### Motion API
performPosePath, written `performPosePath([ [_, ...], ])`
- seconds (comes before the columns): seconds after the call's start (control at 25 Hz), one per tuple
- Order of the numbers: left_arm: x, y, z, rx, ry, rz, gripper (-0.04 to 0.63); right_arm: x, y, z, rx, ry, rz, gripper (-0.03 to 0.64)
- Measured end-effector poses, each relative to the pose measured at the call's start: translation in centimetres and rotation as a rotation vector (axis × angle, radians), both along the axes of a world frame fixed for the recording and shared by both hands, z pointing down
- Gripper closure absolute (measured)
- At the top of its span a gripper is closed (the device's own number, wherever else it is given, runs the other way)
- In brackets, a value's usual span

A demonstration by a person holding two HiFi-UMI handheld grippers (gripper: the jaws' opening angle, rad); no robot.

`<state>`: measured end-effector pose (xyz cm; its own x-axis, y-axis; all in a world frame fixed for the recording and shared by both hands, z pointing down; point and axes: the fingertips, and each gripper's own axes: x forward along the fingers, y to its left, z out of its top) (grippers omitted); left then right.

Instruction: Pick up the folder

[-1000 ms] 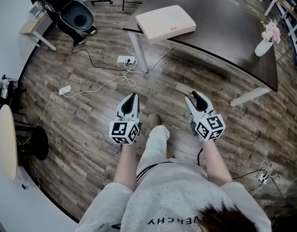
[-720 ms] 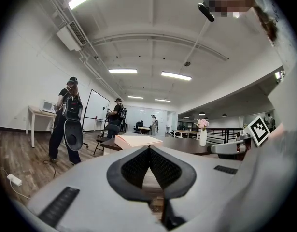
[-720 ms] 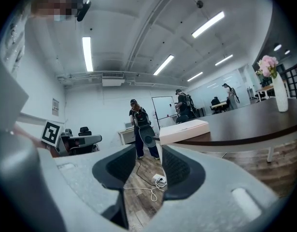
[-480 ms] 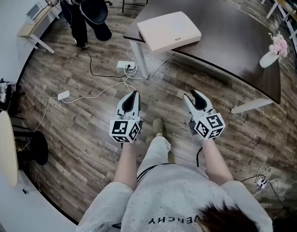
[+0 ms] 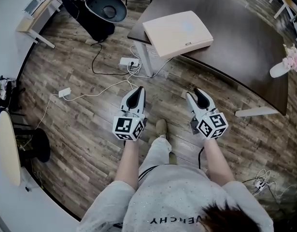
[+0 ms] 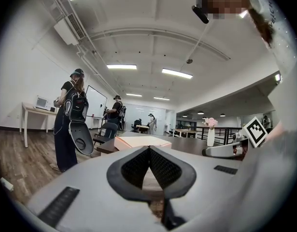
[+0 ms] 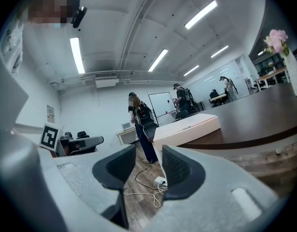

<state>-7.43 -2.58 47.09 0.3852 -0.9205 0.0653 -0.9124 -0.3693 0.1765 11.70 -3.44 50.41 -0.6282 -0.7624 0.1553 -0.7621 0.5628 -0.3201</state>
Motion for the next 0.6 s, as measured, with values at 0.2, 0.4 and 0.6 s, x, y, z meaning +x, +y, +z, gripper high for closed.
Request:
performPosePath([
  [0.2,-0.8,-3.5,0.7,-0.003,0.01,0.005,0.597,-1.1,-3.2,0.6,-0.022,-0.006,0.003,0.451],
  [0.4,-1.8,-7.1,1.3,-0.013,0.011,0.021,0.597,-2.4,-6.7,1.3,-0.056,-0.038,0.027,0.451],
  [0.6,-2.4,-10.5,2.0,-0.022,0.01,0.048,0.597,-3.7,-9.8,2.2,-0.099,-0.075,0.057,0.444],
])
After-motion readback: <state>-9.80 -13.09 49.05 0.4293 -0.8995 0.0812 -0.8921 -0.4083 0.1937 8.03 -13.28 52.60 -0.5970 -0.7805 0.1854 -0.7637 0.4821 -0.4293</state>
